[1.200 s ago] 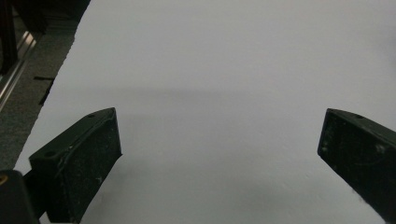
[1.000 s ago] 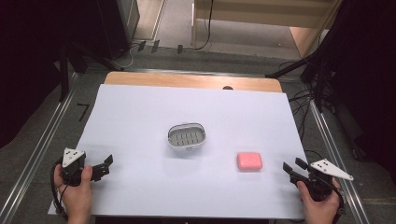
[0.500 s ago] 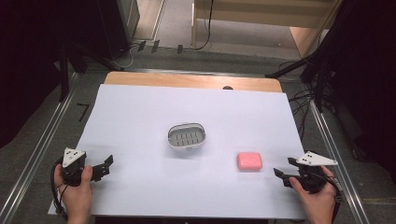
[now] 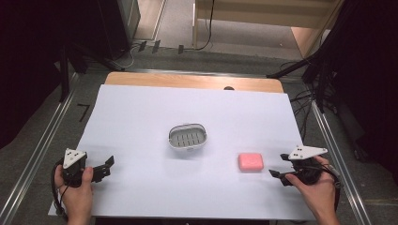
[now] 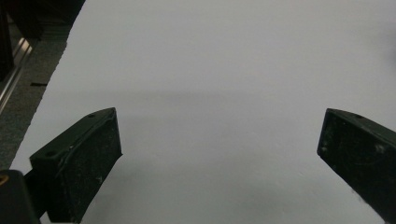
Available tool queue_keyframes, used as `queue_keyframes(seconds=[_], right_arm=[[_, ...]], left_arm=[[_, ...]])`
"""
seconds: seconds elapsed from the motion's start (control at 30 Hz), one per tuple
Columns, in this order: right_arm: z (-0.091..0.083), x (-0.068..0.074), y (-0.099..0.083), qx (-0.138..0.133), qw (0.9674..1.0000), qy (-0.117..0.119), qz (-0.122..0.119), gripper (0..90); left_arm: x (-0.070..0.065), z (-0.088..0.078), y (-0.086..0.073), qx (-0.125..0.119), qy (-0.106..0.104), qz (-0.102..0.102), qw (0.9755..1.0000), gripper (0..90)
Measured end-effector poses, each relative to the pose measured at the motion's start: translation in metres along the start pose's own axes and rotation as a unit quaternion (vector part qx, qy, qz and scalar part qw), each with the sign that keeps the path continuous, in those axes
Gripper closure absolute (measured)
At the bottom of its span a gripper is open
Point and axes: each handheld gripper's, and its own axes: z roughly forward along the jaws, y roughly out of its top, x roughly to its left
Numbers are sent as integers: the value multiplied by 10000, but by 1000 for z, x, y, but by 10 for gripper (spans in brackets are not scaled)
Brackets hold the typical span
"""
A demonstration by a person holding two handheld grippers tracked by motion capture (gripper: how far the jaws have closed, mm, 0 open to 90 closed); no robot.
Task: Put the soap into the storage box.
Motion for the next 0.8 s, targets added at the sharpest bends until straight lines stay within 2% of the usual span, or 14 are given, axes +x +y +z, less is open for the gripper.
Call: queue_keyframes(seconds=[0.17,0.27,0.37,0.63,0.77,0.8], right_arm=[[4,0,9,150,9996,81,-239,279],[7,1,16,203,9986,254,-414,285],[14,2,24,368,9959,396,-719,288],[22,4,34,561,9920,409,-1051,299],[24,1,38,593,9901,541,-1150,309],[25,1,39,638,9881,598,-1266,317]], left_arm=[[0,0,0,-4,0,-12,10000,3],[0,0,0,-6,-9,-9,10000,3],[0,0,0,-6,-7,-9,10000,3],[0,0,0,-4,-12,3,10000,3],[0,0,0,-5,-13,3,10000,3],[0,0,0,-6,-13,1,10000,3]])
